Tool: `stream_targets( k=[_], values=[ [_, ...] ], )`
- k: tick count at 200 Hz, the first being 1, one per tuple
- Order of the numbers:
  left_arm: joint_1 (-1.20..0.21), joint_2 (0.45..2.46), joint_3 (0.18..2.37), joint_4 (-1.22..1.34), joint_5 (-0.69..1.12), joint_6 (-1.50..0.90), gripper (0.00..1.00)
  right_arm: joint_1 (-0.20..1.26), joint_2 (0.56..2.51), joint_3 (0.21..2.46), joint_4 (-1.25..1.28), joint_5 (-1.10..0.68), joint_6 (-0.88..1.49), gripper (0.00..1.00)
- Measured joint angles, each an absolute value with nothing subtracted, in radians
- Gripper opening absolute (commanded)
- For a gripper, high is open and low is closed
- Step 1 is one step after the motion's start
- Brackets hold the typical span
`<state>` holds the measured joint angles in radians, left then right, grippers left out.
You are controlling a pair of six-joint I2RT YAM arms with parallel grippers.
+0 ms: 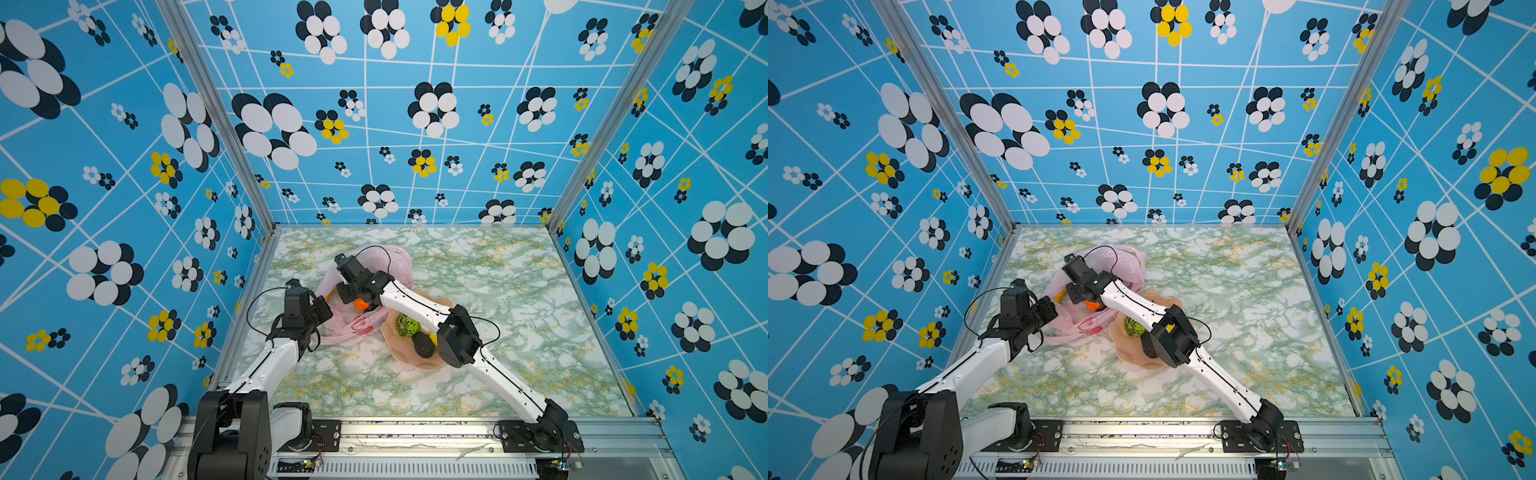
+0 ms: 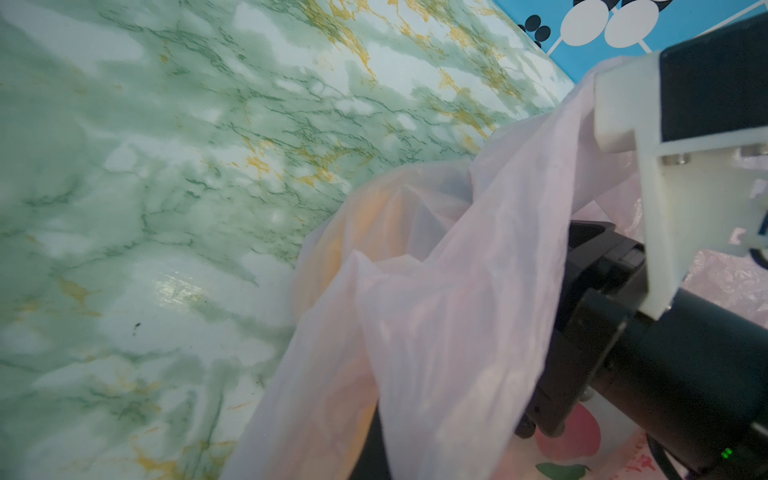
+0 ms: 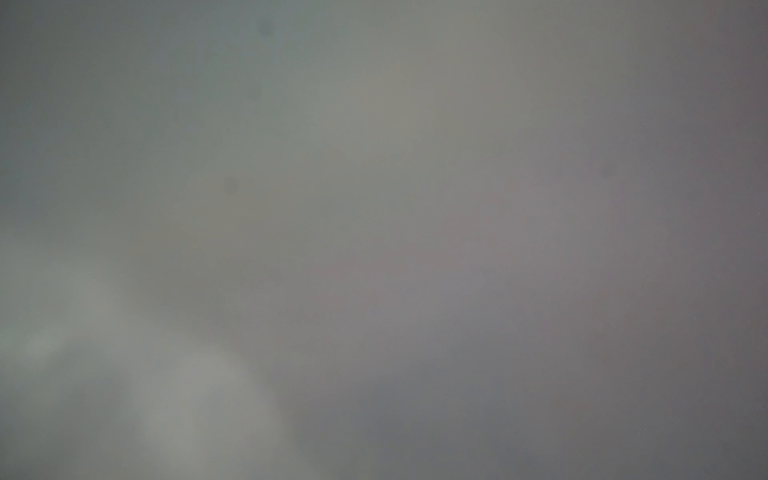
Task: Take fruits out of the plastic bag
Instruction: Pick up the fruit from the plastic bag.
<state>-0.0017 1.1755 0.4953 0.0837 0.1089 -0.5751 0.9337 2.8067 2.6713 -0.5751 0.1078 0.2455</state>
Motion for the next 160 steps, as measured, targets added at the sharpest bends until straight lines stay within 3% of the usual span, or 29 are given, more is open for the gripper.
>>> stream_targets(
  k=[77,160],
  values=[
    [-0.002,1.174,0.491,0.085,0.109,-0.572,0.0,0.958,2.647,2.511,-0.595,0.099,0.246,0.31],
    [-0.002,1.175,0.489,0.105,0.106,-0.557,0.0,0.962,2.299,2.091,-0.512,0.094,0.247,0.31]
  ],
)
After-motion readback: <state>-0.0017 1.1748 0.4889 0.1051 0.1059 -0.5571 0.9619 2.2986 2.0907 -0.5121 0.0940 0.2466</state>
